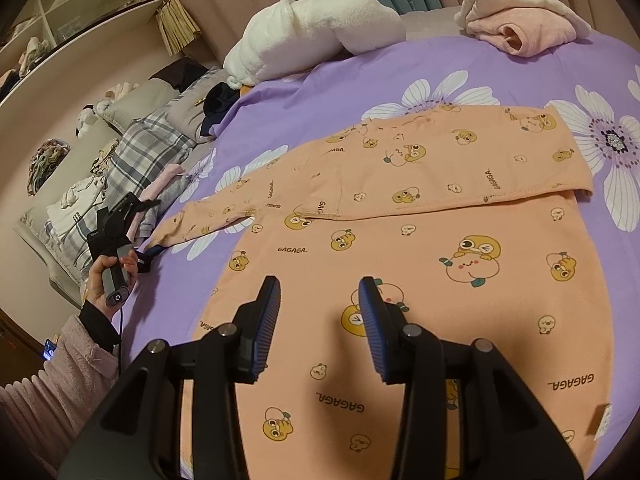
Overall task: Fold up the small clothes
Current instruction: 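Grasp the cuff with the left tool, fold it across the body, release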
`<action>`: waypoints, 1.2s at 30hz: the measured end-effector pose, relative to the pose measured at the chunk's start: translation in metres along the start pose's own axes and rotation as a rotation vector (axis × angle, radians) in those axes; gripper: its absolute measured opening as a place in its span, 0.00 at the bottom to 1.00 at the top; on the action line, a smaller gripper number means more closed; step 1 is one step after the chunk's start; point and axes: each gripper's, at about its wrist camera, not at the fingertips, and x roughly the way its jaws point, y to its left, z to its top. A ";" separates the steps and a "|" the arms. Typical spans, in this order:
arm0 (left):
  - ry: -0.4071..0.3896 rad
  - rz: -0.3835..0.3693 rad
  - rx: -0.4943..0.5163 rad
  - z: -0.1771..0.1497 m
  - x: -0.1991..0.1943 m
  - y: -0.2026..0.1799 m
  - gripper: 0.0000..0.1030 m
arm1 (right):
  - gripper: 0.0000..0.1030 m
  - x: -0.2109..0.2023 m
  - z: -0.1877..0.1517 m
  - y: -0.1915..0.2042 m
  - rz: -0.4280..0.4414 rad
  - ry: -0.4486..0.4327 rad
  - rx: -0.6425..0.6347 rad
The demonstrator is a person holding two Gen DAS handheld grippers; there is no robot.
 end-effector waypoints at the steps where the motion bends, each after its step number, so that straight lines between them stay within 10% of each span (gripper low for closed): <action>1: 0.005 -0.009 -0.017 0.002 0.000 0.005 0.56 | 0.41 0.000 0.000 0.000 0.000 0.000 0.001; 7: 0.025 -0.042 -0.087 0.008 -0.002 0.030 0.18 | 0.42 -0.001 -0.001 0.000 0.007 -0.008 0.003; 12: 0.013 -0.031 -0.105 0.007 -0.006 0.030 0.06 | 0.42 -0.001 0.000 -0.003 0.006 -0.006 0.009; 25: -0.105 0.016 0.257 -0.020 -0.038 -0.084 0.04 | 0.42 -0.013 -0.003 -0.012 0.036 -0.041 0.032; 36: -0.010 -0.025 0.527 -0.105 -0.004 -0.192 0.04 | 0.42 -0.035 -0.008 -0.040 0.065 -0.095 0.100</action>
